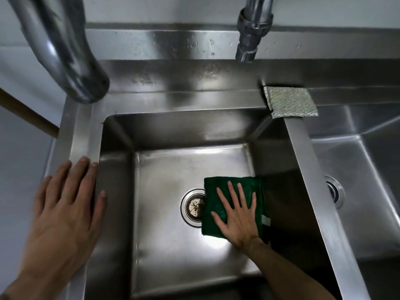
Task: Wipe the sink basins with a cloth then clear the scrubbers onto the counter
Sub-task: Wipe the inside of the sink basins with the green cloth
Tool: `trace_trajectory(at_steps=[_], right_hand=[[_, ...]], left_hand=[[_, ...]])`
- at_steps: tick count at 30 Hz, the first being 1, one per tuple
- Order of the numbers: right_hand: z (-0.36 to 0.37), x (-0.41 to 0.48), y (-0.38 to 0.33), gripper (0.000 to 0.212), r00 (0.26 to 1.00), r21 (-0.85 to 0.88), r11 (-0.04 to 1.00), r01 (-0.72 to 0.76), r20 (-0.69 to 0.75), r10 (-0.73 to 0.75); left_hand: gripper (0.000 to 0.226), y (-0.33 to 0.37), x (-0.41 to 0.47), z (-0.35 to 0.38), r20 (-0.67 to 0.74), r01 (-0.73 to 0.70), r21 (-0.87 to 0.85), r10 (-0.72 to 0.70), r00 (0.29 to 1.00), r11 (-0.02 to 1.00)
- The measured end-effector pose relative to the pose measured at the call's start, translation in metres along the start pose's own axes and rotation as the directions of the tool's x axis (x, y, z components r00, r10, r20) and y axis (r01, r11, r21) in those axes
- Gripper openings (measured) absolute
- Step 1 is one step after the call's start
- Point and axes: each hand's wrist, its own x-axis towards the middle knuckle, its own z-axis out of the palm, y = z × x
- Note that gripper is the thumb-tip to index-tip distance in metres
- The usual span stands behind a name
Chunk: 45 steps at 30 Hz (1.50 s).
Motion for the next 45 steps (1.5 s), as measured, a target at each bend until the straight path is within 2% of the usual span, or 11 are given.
trace_trajectory(at_steps=[4,9,12,17,23,26,32,34,39,43,45], right_hand=[[-0.012,0.064,-0.016,0.075,0.992,0.054,0.993,-0.108,-0.063,0.112],[-0.018,0.123,-0.033,0.075,0.982,0.092,0.985,-0.147,-0.104,0.157],[-0.016,0.122,-0.037,0.076,0.981,0.069,0.987,-0.146,-0.121,0.153],[-0.015,0.109,-0.087,0.076,0.998,0.096,0.995,0.032,-0.066,-0.026],[-0.007,0.107,-0.168,0.073,0.965,0.088,0.961,0.262,0.001,-0.264],[-0.009,0.109,-0.14,0.068,0.957,0.079,0.955,0.287,-0.056,-0.283],[-0.016,0.083,-0.036,0.069,0.997,0.049,0.998,0.031,-0.078,-0.027],[-0.013,0.052,-0.004,0.07,0.998,0.011,1.0,0.016,-0.061,-0.015],[0.003,-0.035,0.025,0.071,0.982,-0.032,0.982,0.185,0.029,-0.184],[0.002,-0.058,0.035,0.075,0.877,-0.095,0.875,0.475,0.127,-0.463],[0.001,-0.06,0.029,0.074,0.839,-0.078,0.838,0.54,0.129,-0.528]], left_hand=[[0.071,-0.022,-0.006,0.025,0.154,-0.109,0.138,0.087,0.984,0.984],[0.062,0.008,0.0,0.012,-0.145,-0.041,0.02,0.043,0.989,0.999],[0.061,0.014,0.0,0.004,-0.163,-0.029,0.024,0.032,0.986,0.999],[0.062,0.011,-0.003,0.002,-0.14,-0.043,0.088,0.055,0.989,0.995],[0.064,0.007,-0.006,-0.001,-0.05,-0.069,0.123,0.075,0.996,0.99],[0.064,0.006,-0.006,0.0,-0.047,-0.069,0.121,0.075,0.996,0.99],[0.061,0.011,-0.005,-0.001,-0.104,-0.057,0.107,0.069,0.992,0.993],[0.062,0.012,-0.005,-0.004,-0.088,-0.061,0.111,0.071,0.994,0.992],[0.065,0.011,-0.007,-0.006,-0.039,-0.066,0.143,0.072,0.997,0.987],[0.067,0.009,-0.007,-0.006,-0.024,-0.066,0.143,0.07,0.997,0.988],[0.067,0.009,-0.007,-0.005,-0.031,-0.066,0.156,0.072,0.997,0.986]])
